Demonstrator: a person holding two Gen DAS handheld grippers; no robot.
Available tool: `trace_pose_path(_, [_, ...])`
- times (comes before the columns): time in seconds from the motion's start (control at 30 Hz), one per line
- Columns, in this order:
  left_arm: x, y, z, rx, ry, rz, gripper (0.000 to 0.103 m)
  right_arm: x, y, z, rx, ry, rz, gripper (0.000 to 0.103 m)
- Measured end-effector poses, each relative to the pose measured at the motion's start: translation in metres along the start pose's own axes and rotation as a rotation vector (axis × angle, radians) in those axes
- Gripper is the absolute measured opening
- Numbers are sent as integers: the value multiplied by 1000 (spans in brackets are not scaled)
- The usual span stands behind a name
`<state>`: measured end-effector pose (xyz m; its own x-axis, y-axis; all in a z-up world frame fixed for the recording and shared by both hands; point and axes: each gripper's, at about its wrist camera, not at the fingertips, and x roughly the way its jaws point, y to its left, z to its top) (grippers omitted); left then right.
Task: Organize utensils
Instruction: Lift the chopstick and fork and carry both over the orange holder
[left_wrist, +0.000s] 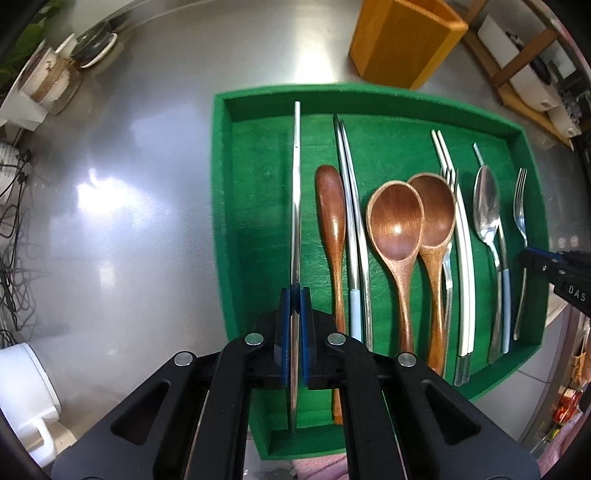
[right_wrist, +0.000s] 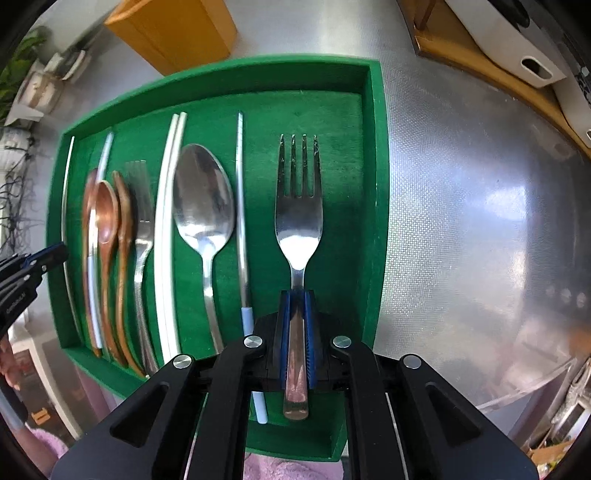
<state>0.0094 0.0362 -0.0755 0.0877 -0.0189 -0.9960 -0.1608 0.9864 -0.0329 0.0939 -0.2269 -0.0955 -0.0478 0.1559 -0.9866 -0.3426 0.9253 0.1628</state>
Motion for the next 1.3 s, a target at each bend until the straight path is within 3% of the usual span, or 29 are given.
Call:
trace_pose_path(0.17, [-21, 7, -8, -32, -122, -98, 3, -23, 0, -8, -32, -107, 113, 7])
trace_pose_path(0.37, [-53, 1, -21, -24, -356, -193, 3, -52, -1, -14, -91, -279, 227, 7])
trace_pose_path(0.57, [-91, -5, -11, -19, -677, -258, 4, -91, 27, -6, -191, -585, 228, 7])
trace_pose_path(0.7, [-108, -25, 19, 9, -819, -244, 4, -118, 37, 15, -214, -822, 203, 7])
trace_pose_path(0.87, [-120, -40, 55, 5, -1000, -251, 4, -143, 46, 55, -182, -1003, 222, 7])
trace_pose_path(1.0, [-121, -47, 90, -21, -1074, -248, 4, -143, 51, 88, -152, -1071, 230, 7])
trace_pose_path(1.13, [-118, -49, 115, -24, -1121, -259, 4, -133, 53, 114, -152, -1085, 240, 7])
trace_pose_path(1.3, [-102, -53, 140, -16, -1116, -268, 4, -117, 52, 129, -159, -1065, 248, 7])
